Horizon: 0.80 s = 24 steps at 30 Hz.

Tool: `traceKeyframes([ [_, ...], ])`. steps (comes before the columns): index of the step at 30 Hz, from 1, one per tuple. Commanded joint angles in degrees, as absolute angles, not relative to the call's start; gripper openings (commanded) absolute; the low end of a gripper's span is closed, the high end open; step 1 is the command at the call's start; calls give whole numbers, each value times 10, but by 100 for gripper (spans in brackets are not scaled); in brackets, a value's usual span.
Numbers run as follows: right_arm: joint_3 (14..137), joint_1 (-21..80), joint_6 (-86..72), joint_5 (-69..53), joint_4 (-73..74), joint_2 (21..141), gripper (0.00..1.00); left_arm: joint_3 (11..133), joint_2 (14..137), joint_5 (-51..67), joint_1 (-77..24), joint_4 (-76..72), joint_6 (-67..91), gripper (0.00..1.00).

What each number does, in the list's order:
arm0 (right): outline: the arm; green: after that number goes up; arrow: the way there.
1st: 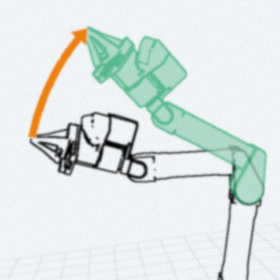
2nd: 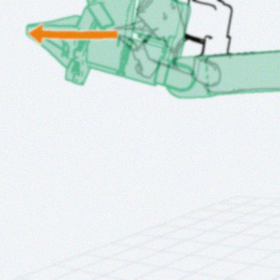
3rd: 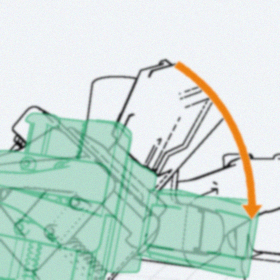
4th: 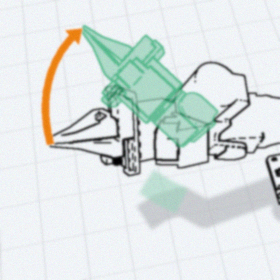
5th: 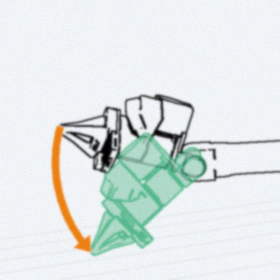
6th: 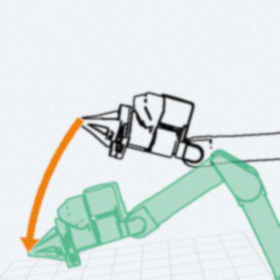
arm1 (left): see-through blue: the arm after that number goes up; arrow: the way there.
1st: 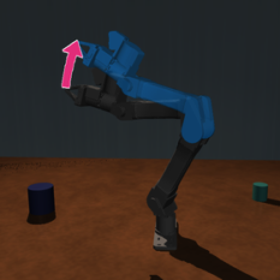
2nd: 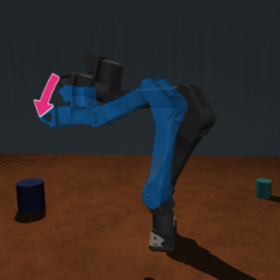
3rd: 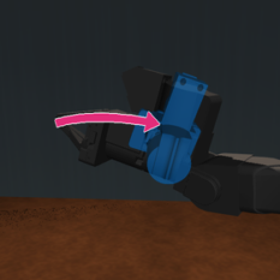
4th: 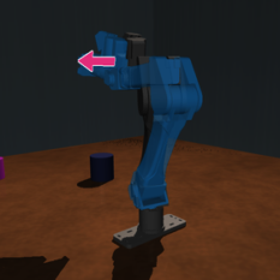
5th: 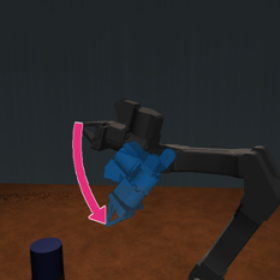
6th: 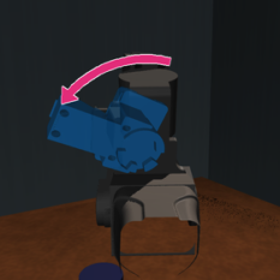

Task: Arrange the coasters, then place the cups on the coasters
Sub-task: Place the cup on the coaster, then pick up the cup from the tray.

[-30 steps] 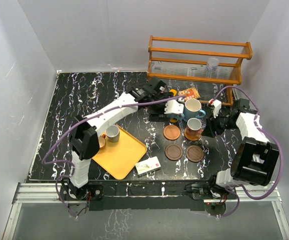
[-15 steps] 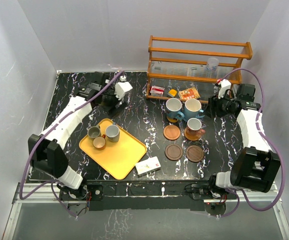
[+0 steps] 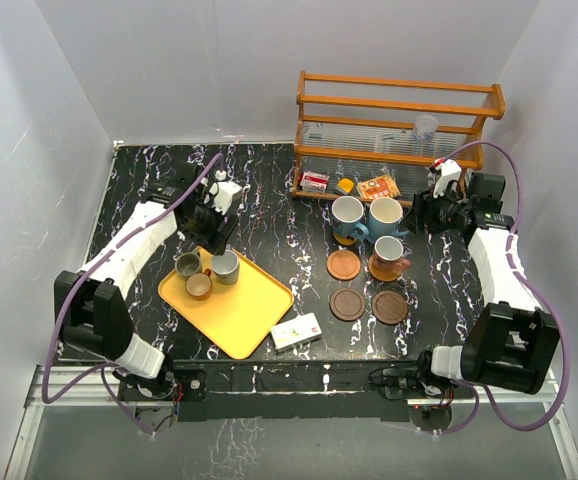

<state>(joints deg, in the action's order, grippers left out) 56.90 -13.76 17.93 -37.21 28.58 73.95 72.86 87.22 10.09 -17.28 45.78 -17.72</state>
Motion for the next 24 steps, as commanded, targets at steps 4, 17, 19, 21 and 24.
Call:
traceKeyframes([
  [4, 556, -136, 181, -365, 244, 716, 54, 712, 906, 130, -167, 480, -157, 48],
  [17, 552, -136, 185, -375, 249, 713, 54, 717, 942, 153, -174, 475, -169, 21],
  [19, 551, -136, 186, -376, 249, 711, 54, 725, 944, 163, -181, 474, -186, 15],
  [21, 551, -136, 187, -377, 249, 710, 53, 737, 946, 173, -190, 476, -215, 7],
  [24, 551, -136, 188, -379, 250, 709, 54, 767, 945, 189, -204, 484, -272, 0],
])
